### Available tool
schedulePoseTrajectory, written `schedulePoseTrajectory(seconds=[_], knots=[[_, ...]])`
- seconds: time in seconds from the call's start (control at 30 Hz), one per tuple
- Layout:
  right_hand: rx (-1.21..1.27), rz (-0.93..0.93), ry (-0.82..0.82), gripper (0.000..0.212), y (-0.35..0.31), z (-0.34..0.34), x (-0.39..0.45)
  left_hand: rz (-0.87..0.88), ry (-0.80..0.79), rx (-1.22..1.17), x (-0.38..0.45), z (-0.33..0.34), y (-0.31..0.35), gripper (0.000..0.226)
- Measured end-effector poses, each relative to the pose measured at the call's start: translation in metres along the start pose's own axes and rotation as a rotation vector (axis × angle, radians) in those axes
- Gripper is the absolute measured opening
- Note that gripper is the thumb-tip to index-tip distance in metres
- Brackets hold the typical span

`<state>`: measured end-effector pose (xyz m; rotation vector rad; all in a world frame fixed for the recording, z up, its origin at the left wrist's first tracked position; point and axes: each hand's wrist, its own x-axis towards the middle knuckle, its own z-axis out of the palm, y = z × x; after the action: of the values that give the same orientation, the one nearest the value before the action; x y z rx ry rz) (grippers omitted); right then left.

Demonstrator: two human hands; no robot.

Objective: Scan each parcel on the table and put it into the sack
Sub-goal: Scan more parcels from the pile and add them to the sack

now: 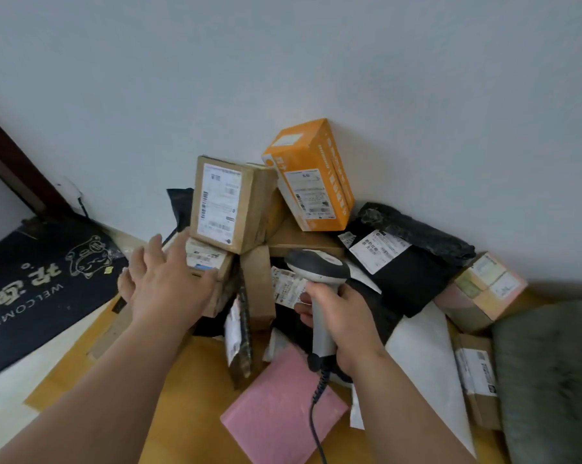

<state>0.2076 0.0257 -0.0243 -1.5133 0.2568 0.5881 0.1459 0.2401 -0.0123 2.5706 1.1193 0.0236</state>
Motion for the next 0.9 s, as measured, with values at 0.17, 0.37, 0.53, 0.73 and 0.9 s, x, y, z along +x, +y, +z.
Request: schedulePoseTrajectory(seconds=[0.17, 0.37, 0.53, 0.73, 0.9], knots=[[-0.048, -0.055, 0.012, 0.016, -0.009, 0.046, 0.003, -0.056, -0.140, -0.051, 0.034, -0.006, -0.031, 0.080], [-0.099, -0.179, 0.055, 0.024, -0.043, 0.080, 0.018, 0.124, -0.213, 0.017, 0.073, -0.024, -0.018, 0.083], [-0.164, -0.217, -0.009, 0.041, -0.056, 0.096, 0.030, 0.140, -0.266, -0.039, 0.104, -0.027, 0.007, 0.071], [-0.114, -0.163, -0.198, 0.025, -0.057, 0.107, 0.054, 0.013, -0.338, -0.263, 0.125, -0.008, 0.013, 0.051], [0.021, -0.172, -0.250, 0.027, -0.052, 0.107, 0.059, 0.033, -0.244, -0.338, 0.111, -0.014, 0.016, 0.018]])
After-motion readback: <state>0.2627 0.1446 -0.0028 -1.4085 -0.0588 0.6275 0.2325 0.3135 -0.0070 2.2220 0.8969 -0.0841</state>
